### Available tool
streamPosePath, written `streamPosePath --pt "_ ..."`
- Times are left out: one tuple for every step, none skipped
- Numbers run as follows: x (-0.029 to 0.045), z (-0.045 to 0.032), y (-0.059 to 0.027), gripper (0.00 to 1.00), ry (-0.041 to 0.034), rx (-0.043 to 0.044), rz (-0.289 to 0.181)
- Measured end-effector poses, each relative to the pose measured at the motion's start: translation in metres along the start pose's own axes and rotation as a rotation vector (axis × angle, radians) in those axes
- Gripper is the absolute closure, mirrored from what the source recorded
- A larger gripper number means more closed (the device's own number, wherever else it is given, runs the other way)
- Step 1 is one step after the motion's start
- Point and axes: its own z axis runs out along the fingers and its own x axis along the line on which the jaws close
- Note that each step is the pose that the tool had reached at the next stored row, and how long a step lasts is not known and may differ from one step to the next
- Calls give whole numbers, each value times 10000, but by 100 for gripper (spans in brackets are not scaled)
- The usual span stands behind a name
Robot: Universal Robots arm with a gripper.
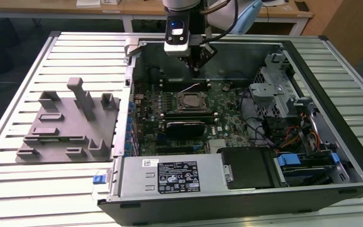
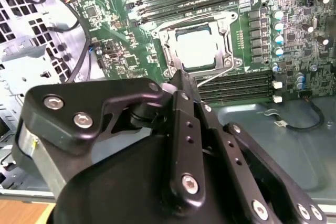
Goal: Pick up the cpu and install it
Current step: 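Install the first cpu locking lever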
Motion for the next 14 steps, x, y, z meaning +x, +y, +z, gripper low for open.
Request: streamPosePath --pt "0 0 0 89 0 0 0" --pt "0 1 0 89 0 1 -1" --pt "1 7 -1 89 5 -6 1" --pt "1 16 -2 89 20 -18 4" --pt "3 28 -5 89 42 -33 10" --pt "5 41 -8 89 60 -44 15" --pt "6 54 -10 89 76 -55 20" --pt "7 66 -11 89 99 -71 26" --pt "7 75 -12 89 133 -95 36" --pt "7 80 -13 89 192 -137 51" --pt "7 85 -15 89 270 -201 74" --pt "7 90 -16 89 339 -254 94" --pt "6 95 -18 89 398 -298 111" --pt "6 101 -20 89 441 -328 122"
